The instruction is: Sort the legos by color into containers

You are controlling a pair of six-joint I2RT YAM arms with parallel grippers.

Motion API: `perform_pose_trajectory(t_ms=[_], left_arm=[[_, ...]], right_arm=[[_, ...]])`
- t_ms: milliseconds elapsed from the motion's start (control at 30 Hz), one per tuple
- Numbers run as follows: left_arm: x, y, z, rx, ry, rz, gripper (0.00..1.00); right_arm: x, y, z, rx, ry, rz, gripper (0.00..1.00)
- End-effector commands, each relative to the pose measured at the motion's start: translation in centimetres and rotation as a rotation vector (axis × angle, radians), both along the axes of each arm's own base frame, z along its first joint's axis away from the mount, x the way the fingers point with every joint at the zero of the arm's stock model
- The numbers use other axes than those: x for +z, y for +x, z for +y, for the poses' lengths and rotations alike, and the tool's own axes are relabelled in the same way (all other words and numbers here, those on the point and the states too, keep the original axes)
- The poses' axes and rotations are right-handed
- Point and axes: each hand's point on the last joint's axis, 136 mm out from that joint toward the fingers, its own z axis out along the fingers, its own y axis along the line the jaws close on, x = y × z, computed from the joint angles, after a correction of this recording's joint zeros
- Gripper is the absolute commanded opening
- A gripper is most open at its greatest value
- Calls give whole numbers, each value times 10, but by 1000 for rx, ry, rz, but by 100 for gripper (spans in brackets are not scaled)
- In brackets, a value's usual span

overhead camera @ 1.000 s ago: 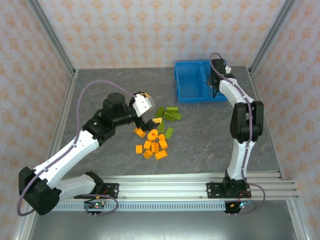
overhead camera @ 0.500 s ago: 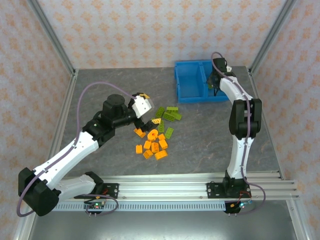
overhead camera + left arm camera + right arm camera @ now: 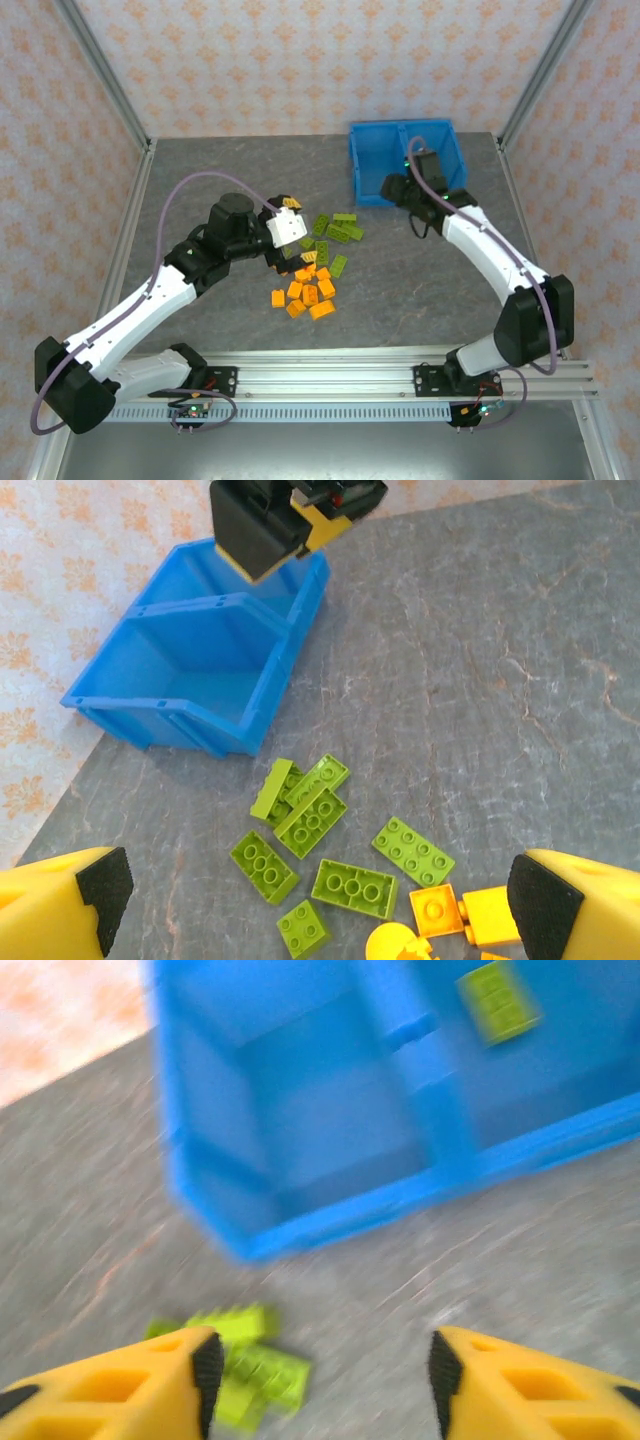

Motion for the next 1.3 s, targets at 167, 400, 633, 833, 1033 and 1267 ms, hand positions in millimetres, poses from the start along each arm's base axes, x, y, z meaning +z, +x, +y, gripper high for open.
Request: perform_pose_trajectory(t_ms=[167,400,633,833,1033,1267], left_arm=[[-32,-28,7,-155,191,6,100],[-43,-27,9,-160,217,-13,100],[-39,-28,9,-164,209,-30,100],[-42,-29,10,-171,220,-32,100],[-45,-30,10,-179,227,-33,100],[-43,-30,10,-177,226,-54,100]], right_arm=[[-103,-76,88,44,118,419,73],[-140,-85,112,58,11,536,75],[-162,-84,103,-3,-108,573,71],[-181,-86,105,-15,-155,605,63],[-194,-93,114,2,-154,652,60],[-201,-108,95,-55,-194,668,38]])
